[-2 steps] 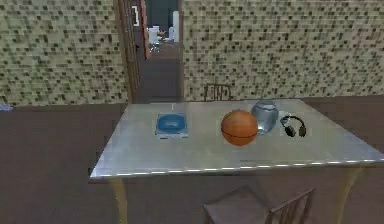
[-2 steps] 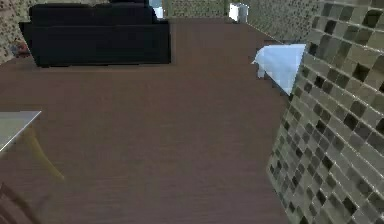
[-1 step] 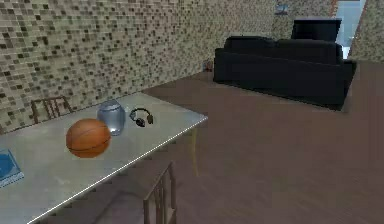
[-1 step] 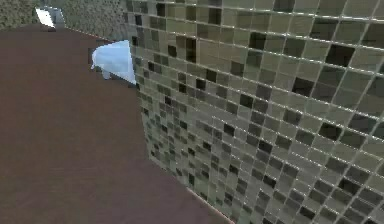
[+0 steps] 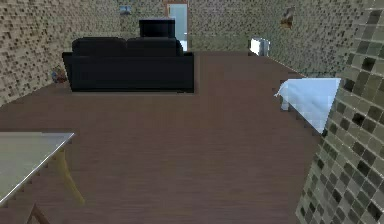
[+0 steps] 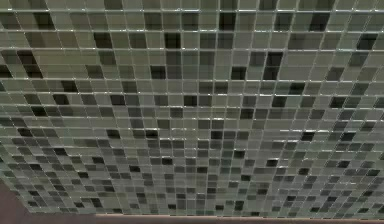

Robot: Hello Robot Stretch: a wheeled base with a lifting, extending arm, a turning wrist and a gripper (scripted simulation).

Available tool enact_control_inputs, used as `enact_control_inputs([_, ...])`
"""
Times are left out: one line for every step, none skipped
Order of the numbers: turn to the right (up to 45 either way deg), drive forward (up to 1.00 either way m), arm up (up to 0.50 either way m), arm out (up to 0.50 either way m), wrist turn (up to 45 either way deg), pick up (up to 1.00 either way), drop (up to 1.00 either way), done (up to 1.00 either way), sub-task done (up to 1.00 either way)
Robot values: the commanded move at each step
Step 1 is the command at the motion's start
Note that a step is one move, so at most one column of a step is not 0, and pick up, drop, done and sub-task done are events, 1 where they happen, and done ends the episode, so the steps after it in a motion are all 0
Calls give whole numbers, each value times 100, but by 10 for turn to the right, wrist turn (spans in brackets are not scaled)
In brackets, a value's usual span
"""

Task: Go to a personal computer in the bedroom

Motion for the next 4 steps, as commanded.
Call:
enact_control_inputs([0,15,0,0,0,0,0,0,0])
enact_control_inputs([-450,0,0,0,0,0,0,0,0])
enact_control_inputs([-450,0,0,0,0,0,0,0,0])
enact_control_inputs([-450,0,0,0,0,0,0,0,0])
